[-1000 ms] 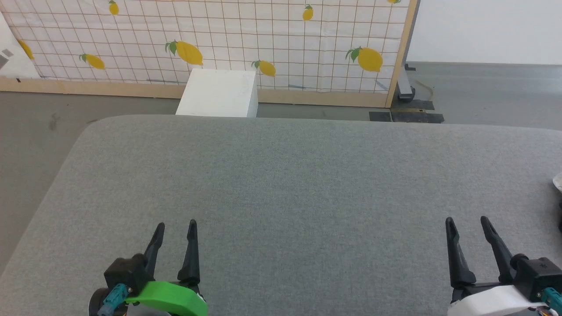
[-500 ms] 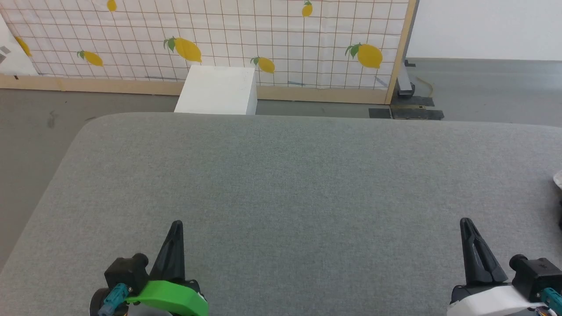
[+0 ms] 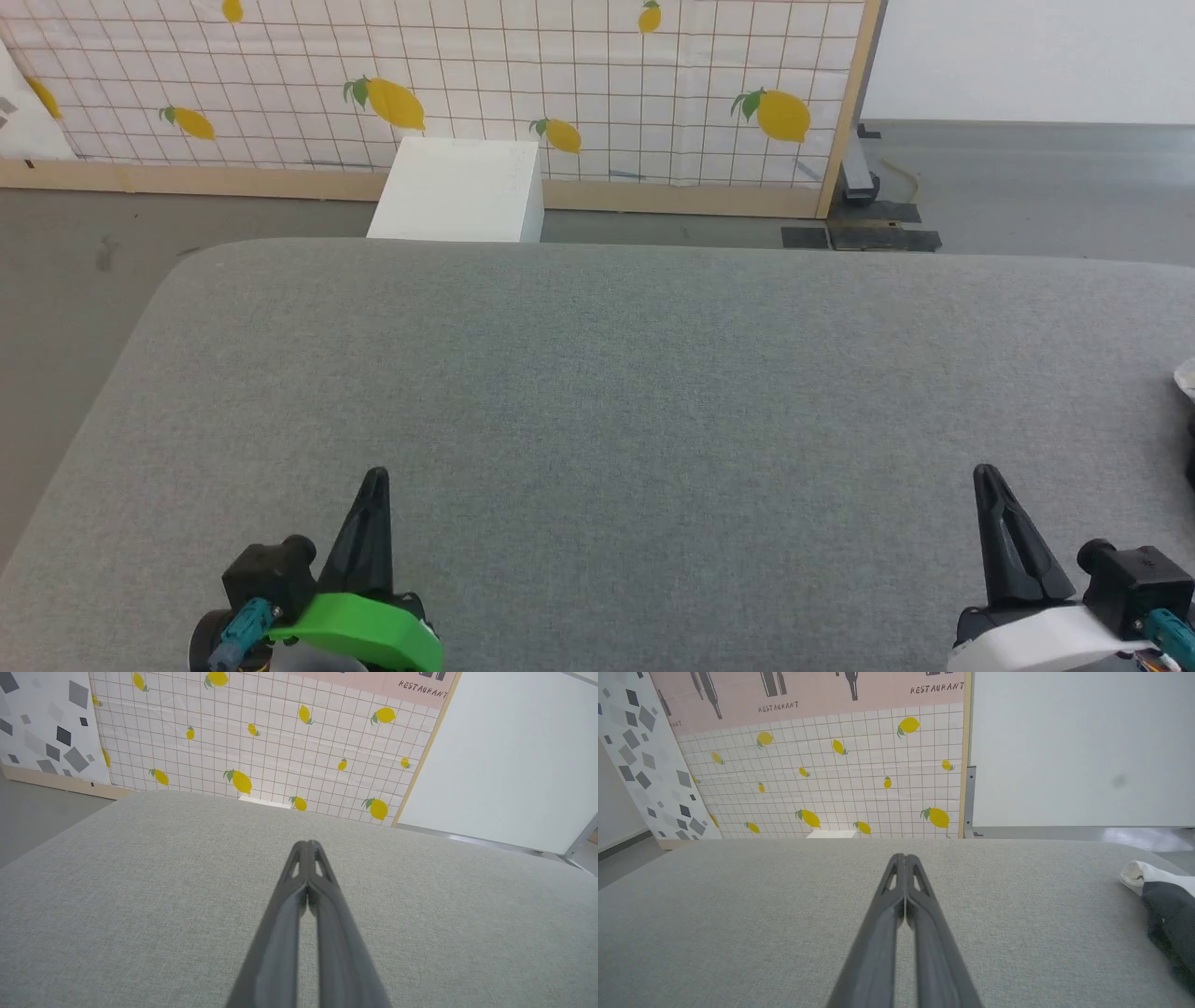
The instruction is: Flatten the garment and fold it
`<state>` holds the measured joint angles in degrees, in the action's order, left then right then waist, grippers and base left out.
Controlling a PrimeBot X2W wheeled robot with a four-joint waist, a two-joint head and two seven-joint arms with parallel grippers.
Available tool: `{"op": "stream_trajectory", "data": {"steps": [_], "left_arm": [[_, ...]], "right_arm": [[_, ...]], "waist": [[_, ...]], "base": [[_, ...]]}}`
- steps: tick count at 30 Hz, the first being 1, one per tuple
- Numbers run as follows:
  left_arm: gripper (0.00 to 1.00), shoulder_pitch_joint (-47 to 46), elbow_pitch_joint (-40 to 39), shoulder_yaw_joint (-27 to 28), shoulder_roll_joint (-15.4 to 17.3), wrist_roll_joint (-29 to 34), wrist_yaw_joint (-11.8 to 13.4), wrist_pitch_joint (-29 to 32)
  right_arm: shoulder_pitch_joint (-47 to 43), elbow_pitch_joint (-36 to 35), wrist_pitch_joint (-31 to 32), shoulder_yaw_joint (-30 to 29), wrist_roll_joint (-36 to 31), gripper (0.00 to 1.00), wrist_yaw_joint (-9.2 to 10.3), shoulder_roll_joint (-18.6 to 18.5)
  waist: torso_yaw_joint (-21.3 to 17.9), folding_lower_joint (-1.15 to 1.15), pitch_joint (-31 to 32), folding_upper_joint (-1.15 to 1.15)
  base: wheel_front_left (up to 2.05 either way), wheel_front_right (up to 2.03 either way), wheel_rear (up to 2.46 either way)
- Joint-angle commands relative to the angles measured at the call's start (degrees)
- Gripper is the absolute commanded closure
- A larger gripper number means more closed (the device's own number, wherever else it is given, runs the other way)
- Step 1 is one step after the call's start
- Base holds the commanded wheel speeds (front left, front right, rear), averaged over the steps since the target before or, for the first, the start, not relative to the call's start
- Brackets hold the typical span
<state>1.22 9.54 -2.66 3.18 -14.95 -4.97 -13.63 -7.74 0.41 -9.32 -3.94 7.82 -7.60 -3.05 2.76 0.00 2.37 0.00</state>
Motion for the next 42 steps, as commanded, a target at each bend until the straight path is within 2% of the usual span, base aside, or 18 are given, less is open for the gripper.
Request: {"op": "stream_trajectory", "data": {"steps": [1,42], "left_arm": [[1.00,-0.12,-0.47,0.12,-0.03,1.20,0.47,0.43],[1.00,-0.52,-3.74,1.04,-0.13,6.15,2.09,5.18]], "right_arm": [[0.74,-0.03,0.31,0.17,-0.43,1.00,0.01,0.02],[3.26,-0.17,3.56,1.53,-3.09,1.00,0.05,0.07]], "waist": [[-0.04,0.00,-0.03,0.00],[-1.02,0.00,-0.87,0.00]], "base": [[0.00,0.00,0.00],[0.00,0.00,0.00]]}}
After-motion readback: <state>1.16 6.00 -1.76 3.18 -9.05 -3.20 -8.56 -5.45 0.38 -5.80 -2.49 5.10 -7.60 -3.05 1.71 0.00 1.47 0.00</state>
